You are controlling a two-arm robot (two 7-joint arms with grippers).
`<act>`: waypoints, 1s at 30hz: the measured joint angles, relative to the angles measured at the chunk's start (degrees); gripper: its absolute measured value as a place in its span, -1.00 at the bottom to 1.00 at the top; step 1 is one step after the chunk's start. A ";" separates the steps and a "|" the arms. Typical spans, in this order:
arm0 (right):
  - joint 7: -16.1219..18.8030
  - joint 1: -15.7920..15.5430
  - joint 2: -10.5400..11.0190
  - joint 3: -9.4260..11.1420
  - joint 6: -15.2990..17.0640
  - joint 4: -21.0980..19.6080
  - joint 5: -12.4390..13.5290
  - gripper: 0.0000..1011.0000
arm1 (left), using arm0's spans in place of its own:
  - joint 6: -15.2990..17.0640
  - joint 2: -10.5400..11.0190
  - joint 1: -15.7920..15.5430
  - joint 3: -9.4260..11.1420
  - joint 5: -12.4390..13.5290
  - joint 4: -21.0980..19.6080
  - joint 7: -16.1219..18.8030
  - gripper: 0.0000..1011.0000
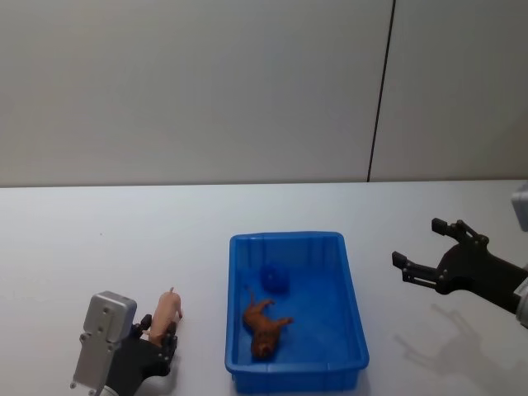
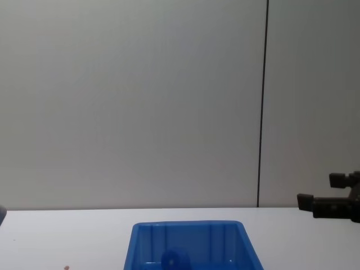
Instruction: Pick up the two dolls from the table and place them into the box.
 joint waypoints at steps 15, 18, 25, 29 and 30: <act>0.00 0.00 0.00 0.00 0.00 0.00 0.00 0.98 | -0.68 0.59 0.42 -1.10 1.36 -2.48 0.57 -0.23; 0.00 0.00 0.00 0.00 0.00 0.00 0.00 0.98 | -0.70 0.75 0.21 -1.41 2.13 -3.69 0.62 -0.23; 0.00 0.01 0.00 0.00 0.00 0.00 0.00 0.98 | -0.30 0.30 -1.57 -1.97 4.66 -6.78 -0.94 -0.23; 0.00 0.00 0.00 0.00 0.00 0.00 0.00 0.98 | -0.03 -0.61 -2.89 -1.97 5.97 -7.60 -2.50 -0.23; 0.00 0.00 0.00 0.00 0.00 0.00 0.00 0.98 | 0.05 -1.02 -3.39 -1.90 6.52 -7.77 -3.19 -0.23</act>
